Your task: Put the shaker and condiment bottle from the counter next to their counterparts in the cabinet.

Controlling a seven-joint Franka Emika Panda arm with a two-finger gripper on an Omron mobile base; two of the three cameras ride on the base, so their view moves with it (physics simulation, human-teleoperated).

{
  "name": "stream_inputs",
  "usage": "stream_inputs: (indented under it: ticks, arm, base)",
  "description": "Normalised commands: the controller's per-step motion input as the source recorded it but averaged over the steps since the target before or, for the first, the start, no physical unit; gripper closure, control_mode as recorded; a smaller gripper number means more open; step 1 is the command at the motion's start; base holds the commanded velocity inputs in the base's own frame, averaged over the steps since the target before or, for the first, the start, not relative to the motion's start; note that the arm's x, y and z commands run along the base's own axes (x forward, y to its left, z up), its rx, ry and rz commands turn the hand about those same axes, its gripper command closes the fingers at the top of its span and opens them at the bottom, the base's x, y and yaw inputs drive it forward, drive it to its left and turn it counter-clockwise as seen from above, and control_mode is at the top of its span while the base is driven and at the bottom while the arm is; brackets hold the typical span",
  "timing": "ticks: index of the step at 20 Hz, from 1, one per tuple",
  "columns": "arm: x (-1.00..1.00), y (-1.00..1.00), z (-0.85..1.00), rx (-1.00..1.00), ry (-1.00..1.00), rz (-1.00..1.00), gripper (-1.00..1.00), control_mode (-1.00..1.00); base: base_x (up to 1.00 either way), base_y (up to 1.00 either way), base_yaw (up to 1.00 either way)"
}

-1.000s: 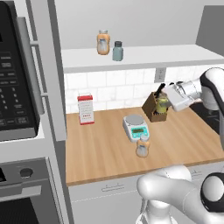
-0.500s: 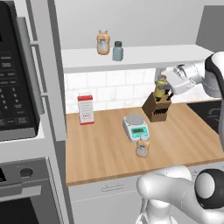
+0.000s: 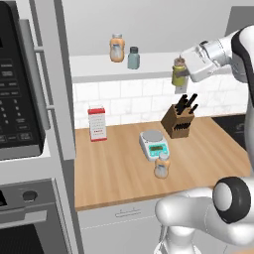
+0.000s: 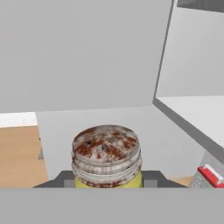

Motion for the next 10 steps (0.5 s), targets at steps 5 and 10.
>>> stream_inputs:
  ticks: [5, 10]
  arm:
    - [0.37, 0.17, 0.12, 0.0, -0.18, -0.01, 1.0, -1.0]
    - [0.42, 0.0, 0.0, 0.02, -0.08, 0.0, 1.0, -1.0]
  base:
    - [0.0, 0.0, 0.0]
    - [0.0, 0.0, 0.0]
